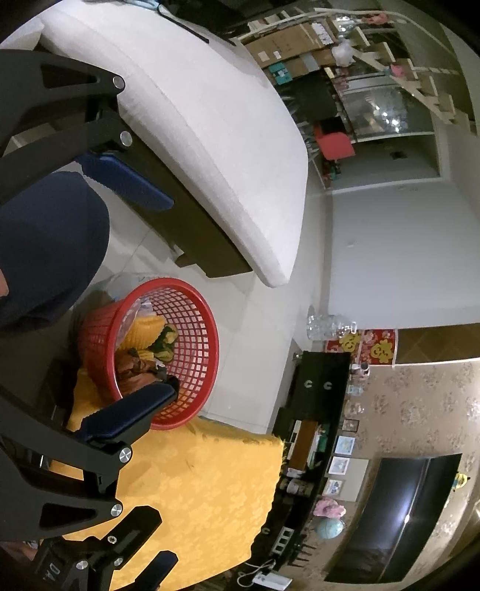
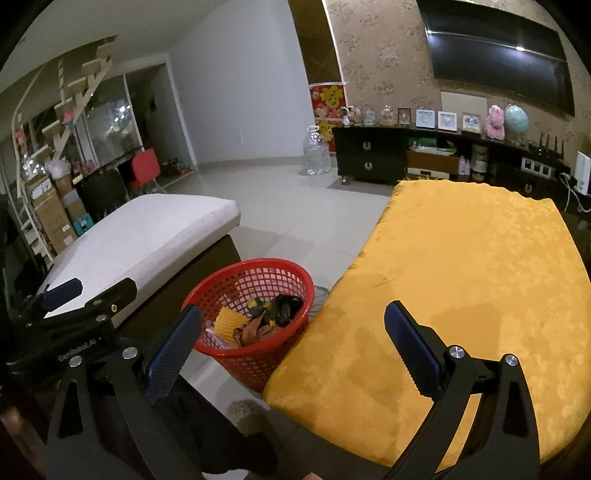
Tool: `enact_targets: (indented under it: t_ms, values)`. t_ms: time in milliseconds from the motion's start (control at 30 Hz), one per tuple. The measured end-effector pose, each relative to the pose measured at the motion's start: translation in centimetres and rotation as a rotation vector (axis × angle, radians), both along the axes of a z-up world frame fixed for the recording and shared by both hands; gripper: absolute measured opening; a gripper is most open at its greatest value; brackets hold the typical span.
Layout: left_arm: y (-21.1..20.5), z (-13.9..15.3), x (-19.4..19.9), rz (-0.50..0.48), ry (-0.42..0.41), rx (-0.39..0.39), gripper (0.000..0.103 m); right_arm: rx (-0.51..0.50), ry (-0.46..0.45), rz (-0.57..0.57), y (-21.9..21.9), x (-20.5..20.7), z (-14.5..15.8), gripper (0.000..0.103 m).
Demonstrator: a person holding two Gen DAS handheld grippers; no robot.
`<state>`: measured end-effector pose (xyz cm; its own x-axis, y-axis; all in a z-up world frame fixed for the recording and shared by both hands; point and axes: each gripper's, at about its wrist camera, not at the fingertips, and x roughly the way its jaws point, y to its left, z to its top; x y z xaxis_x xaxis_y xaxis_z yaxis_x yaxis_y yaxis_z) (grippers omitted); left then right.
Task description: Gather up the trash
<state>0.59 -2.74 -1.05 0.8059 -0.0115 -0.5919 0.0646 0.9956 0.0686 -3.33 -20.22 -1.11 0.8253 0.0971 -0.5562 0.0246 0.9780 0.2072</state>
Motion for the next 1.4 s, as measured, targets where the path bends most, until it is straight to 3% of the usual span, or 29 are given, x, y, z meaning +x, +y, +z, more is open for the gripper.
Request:
enact_targets:
  t_ms: [1400]
  values:
    - [-0.33,-0.03,-0.13,-0.008,0.009,0.004,0.092,0.001,0.018,-0.015,-0.24,-0.42,-0.49,0.096]
